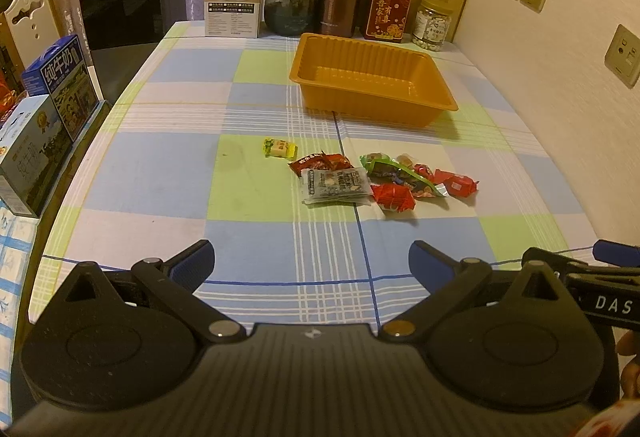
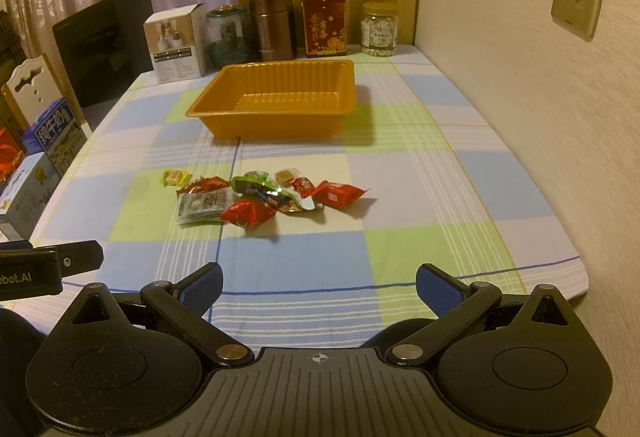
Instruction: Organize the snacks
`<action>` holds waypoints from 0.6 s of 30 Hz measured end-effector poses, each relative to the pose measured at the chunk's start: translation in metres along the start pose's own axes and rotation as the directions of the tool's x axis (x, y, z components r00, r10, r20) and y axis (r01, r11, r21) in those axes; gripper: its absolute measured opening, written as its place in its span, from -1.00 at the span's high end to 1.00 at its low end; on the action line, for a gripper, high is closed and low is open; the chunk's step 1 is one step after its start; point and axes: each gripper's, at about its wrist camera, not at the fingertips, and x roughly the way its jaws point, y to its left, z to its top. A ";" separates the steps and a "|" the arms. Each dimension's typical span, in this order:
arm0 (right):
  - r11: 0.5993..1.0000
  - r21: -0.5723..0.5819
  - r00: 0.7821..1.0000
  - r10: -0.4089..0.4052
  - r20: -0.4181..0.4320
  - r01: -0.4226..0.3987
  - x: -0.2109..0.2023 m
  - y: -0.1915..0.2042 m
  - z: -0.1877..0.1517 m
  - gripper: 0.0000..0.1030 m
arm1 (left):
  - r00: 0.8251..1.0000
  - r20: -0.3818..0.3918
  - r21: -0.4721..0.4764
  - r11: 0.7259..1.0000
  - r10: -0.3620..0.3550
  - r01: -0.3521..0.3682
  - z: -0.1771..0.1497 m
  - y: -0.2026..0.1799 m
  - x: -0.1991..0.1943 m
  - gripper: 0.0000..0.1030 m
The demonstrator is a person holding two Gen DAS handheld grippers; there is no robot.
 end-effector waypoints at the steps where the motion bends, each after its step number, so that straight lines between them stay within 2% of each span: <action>1: 1.000 -0.001 1.000 -0.001 0.000 0.001 0.000 -0.001 0.000 -0.99 | 1.000 0.001 -0.001 1.000 0.000 0.000 0.000 0.000 0.000 -0.99; 18: 1.000 0.004 1.000 -0.002 0.002 0.002 -0.001 -0.002 0.002 -0.99 | 1.000 0.005 0.006 1.000 -0.001 0.001 0.002 -0.002 0.000 -0.99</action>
